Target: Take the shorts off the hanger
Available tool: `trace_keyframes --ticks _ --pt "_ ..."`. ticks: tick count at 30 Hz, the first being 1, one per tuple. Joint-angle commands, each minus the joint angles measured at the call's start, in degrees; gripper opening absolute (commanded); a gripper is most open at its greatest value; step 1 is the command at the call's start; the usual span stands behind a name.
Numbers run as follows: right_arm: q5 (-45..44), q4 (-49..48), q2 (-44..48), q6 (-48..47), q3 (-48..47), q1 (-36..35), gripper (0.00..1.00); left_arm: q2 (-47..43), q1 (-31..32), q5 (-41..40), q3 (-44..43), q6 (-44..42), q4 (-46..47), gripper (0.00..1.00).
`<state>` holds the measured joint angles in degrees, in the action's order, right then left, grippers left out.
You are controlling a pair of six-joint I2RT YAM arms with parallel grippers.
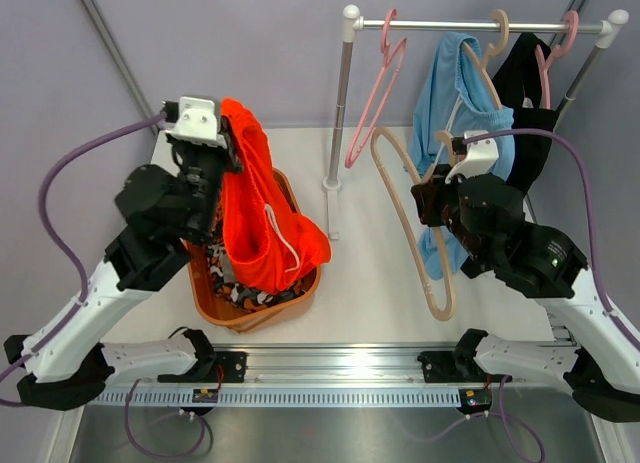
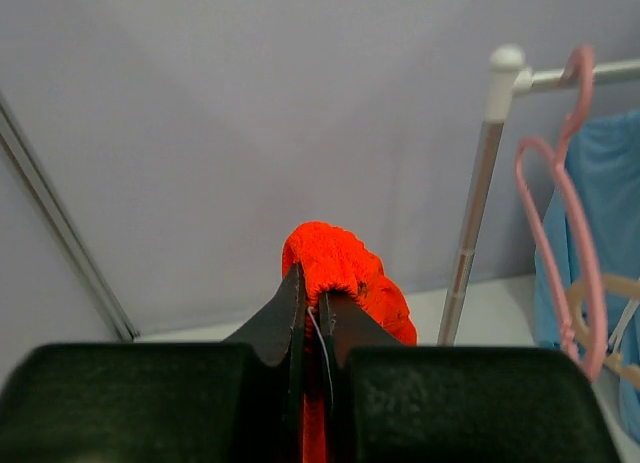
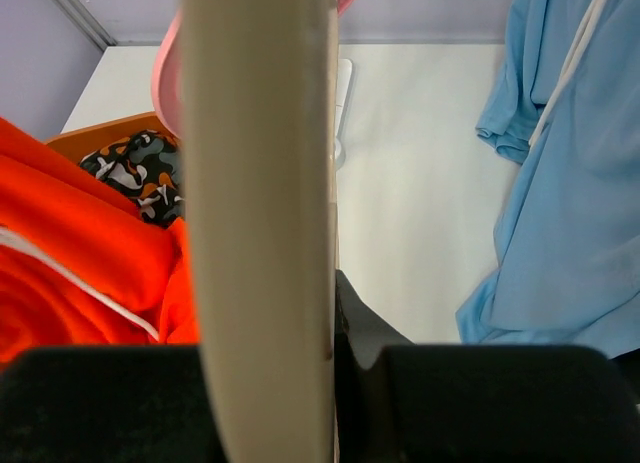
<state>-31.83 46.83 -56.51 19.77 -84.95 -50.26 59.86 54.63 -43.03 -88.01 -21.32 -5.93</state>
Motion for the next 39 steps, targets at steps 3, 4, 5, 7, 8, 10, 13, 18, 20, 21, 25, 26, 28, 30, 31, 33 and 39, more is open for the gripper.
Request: trace_keyframes --ticks 3,4,5,7,8,10,13,18,20,21,25,26,28,30,31,33,39 --pt "-0.5 1.2 1.8 0.4 -2.0 0.3 0.0 -3.0 -7.0 4.2 15.7 39.6 -13.8 0.0" --pt "-0.6 1.4 1.9 0.4 -2.0 0.3 0.0 -3.0 -7.5 7.6 22.8 43.8 -14.7 0.0" --pt "-0.7 1.4 2.3 0.0 -2.2 0.3 0.0 -3.0 -8.0 9.1 26.8 51.7 -15.1 0.0" --pt "-1.5 1.6 2.5 -0.3 -2.2 0.3 0.0 -2.9 -8.7 14.6 38.6 58.5 -13.2 0.0" --pt "-1.7 1.9 2.6 -0.5 -2.2 0.3 0.0 -2.6 -8.9 16.9 42.4 63.8 -11.8 0.0" --pt "-2.7 2.4 2.5 -0.7 -2.5 0.3 0.0 -1.0 -9.3 21.5 48.0 68.7 -8.0 0.0" --pt "-3.1 3.0 1.9 -0.9 -3.2 0.3 0.0 1.0 -10.4 23.9 54.4 75.8 -5.9 0.0" --pt "-4.2 4.1 1.0 -1.3 -4.4 0.3 0.0 -1.7 -11.9 24.9 57.5 79.2 -5.5 0.02" --pt "-4.5 4.9 0.6 -1.7 -5.1 0.3 0.0 -4.5 -12.0 23.9 56.2 78.5 -7.6 0.14" --pt "-4.6 5.0 0.5 -1.8 -5.4 0.4 0.0 -5.7 -12.0 23.5 54.3 76.8 -9.6 0.19" --pt "-6.1 5.4 -0.4 -4.0 -6.1 0.3 0.0 -11.8 -12.0 21.2 48.2 71.4 -15.0 0.73" --pt "-6.4 5.4 -1.1 -4.4 -6.5 0.4 0.0 -13.6 -12.0 20.9 46.8 68.6 -17.3 0.81" --pt "-6.3 4.8 -1.8 -5.5 -7.0 0.9 0.0 -15.1 -12.0 19.9 42.2 65.5 -19.4 0.95" --pt "-5.7 4.0 -3.2 -6.6 -7.7 2.0 0.0 -16.3 -12.0 19.0 38.6 61.1 -22.7 0.99" --pt "-5.2 3.1 -3.9 -8.1 -8.0 2.8 0.0 -16.5 -12.0 19.2 35.7 59.4 -23.3 0.99" --pt "-1.9 1.4 -5.5 -9.5 -8.2 6.8 0.0 -17.3 -12.0 18.6 33.1 56.1 -25.8 0.99" --pt "9.8 -5.7 -12.5 -14.9 -13.0 19.2 0.0 -20.1 -12.0 18.6 31.1 49.4 -26.3 0.99"
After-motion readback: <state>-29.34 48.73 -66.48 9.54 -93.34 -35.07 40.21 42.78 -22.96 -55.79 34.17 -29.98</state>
